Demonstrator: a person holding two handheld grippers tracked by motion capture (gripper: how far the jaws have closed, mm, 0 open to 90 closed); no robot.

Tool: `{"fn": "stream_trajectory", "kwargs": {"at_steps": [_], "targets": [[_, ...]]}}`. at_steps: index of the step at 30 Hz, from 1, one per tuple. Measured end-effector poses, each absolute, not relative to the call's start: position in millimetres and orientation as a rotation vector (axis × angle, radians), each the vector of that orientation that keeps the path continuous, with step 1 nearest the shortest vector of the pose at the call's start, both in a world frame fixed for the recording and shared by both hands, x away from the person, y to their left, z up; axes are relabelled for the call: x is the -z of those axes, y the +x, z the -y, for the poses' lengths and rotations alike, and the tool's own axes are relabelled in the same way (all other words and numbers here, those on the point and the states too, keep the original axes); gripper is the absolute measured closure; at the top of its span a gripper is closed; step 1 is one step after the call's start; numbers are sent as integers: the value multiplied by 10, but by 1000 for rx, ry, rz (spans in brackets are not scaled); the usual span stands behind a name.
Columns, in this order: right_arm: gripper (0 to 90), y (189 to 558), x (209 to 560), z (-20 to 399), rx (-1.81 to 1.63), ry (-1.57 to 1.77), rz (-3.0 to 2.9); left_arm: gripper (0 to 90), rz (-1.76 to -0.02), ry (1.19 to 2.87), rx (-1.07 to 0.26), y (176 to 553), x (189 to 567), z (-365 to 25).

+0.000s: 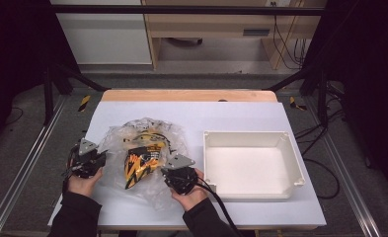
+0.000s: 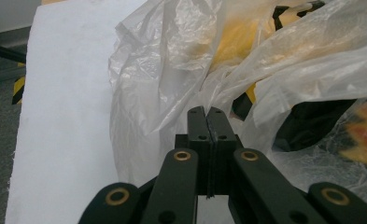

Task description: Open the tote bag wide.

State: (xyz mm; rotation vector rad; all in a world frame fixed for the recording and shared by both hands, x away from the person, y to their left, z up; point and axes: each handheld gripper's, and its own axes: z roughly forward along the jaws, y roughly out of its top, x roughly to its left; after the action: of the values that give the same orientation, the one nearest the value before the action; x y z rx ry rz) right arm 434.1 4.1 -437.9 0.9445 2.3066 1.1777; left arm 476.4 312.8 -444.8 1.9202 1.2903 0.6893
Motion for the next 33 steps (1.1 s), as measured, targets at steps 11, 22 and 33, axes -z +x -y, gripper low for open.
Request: {"fn": "stream_trajectory", "kwargs": {"at_steps": [11, 22, 33], "targets": [[866, 4248, 4339, 181, -889, 1003, -2175, 897, -1289, 1937, -687, 4794, 4474, -3103], [858, 4350, 4691, 2, -713, 1051, -2152, 896, -1297, 1936, -691, 4807, 4499, -3121], [859, 4369, 4835, -53, -654, 1061, -2145, 889, -1306, 1972, -681, 4833, 4546, -3121]]}}
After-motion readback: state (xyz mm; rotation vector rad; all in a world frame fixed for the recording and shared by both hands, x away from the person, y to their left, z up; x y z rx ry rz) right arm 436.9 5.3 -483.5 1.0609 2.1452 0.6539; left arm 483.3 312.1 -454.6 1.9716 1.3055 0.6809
